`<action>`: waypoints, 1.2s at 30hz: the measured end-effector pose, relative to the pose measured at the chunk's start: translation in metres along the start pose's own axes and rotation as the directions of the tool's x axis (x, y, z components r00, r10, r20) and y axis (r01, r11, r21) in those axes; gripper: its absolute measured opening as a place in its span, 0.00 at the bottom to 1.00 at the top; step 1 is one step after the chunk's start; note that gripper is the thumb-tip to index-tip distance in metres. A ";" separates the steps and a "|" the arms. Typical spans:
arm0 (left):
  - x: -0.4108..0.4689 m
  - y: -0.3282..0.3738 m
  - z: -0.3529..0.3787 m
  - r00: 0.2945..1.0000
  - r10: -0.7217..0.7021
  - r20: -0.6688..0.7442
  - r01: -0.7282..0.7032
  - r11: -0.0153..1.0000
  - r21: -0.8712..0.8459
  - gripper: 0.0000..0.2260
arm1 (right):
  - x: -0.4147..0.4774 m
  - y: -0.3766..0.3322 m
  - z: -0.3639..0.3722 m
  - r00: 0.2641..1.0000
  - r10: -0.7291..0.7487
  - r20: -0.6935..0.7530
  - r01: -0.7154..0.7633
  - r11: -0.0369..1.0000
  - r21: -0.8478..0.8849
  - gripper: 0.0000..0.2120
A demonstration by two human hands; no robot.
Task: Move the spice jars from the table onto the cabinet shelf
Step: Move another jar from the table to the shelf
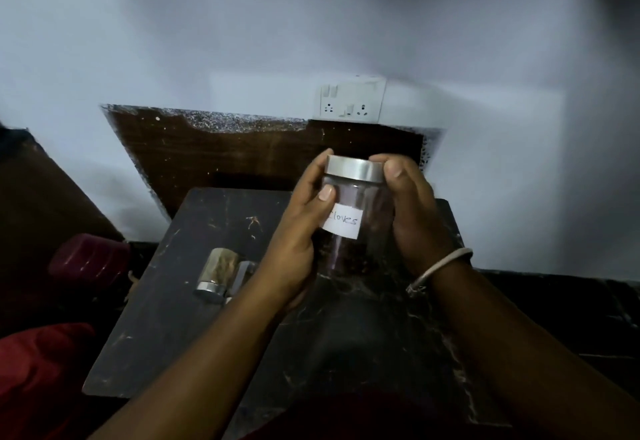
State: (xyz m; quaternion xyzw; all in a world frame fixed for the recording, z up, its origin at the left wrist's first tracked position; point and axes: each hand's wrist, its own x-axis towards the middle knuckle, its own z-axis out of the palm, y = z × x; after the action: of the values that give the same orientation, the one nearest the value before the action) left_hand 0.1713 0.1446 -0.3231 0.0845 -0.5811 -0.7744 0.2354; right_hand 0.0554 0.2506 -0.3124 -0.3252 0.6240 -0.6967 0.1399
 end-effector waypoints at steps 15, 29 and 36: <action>-0.001 0.028 0.038 0.991 0.133 0.006 -0.133 0.991 -0.021 0.24 | -0.023 -0.040 0.004 0.991 -0.132 0.025 0.121 0.956 0.269 0.26; 0.006 0.040 0.040 0.996 0.084 0.034 -0.080 0.991 -0.109 0.29 | -0.018 -0.055 0.000 0.973 -0.212 0.091 0.180 0.944 0.275 0.27; 0.012 0.040 0.040 0.997 0.032 0.067 -0.021 0.986 -0.163 0.29 | -0.017 -0.059 0.000 0.974 -0.216 0.065 0.195 0.951 0.241 0.28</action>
State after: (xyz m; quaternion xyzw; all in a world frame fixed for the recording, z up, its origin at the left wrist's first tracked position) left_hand 0.1554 0.1652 -0.2709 0.0305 -0.5249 -0.8185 0.2315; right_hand 0.0808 0.2717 -0.2605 -0.4007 0.4939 -0.7603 0.1318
